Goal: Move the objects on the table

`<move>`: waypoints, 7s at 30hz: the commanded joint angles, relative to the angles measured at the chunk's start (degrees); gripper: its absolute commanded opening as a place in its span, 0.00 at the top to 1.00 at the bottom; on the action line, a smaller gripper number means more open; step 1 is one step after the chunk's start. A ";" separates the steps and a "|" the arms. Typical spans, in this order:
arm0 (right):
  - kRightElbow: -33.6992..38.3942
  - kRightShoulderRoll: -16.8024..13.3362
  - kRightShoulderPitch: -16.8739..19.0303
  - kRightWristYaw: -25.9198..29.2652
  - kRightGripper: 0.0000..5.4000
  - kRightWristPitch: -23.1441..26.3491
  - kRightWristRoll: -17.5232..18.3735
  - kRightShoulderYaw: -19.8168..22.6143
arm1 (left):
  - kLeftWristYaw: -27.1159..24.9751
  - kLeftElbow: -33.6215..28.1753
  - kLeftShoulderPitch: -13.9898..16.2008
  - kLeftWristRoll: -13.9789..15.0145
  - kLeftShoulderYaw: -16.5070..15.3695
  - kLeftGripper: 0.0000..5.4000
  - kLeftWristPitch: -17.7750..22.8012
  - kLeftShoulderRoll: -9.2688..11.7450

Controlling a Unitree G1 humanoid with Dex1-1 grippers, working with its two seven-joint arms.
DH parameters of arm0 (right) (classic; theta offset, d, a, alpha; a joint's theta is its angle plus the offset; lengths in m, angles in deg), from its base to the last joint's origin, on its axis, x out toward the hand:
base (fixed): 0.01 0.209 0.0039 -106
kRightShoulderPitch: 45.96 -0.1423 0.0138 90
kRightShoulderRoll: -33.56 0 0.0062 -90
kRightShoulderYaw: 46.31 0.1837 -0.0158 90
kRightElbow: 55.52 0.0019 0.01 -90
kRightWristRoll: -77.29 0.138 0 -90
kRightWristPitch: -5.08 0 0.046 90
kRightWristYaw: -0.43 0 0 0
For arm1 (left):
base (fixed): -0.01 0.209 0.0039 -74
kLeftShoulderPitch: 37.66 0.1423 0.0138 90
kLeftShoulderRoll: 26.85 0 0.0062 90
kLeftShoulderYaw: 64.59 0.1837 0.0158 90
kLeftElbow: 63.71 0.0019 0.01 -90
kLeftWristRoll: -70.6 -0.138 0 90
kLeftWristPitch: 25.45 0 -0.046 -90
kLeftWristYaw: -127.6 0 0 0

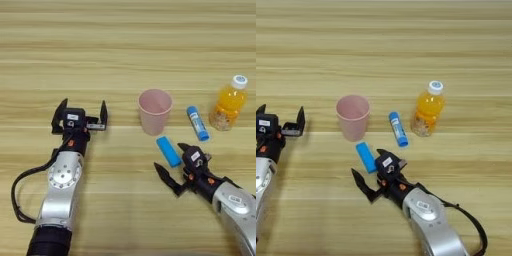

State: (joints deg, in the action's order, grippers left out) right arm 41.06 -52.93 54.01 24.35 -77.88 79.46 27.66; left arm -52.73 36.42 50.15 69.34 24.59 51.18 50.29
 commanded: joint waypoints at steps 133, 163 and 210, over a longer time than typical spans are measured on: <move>-4.82 -0.27 -3.29 -14.74 0.00 -4.82 5.86 28.13 | -8.64 -9.18 8.31 1.74 3.54 0.00 3.27 2.63; -5.25 1.69 -5.65 -24.05 0.00 -7.63 6.40 35.05 | -20.84 -9.52 9.06 3.34 10.76 0.00 9.84 5.40; -5.11 2.11 -5.62 -31.50 0.00 -7.41 2.96 38.79 | -22.26 -2.87 0.08 0.91 16.07 0.00 12.15 3.20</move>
State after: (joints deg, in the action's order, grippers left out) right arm 35.45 -50.74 48.71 -6.85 -85.67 83.22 66.87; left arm -75.08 33.37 51.16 71.00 39.84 62.11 53.93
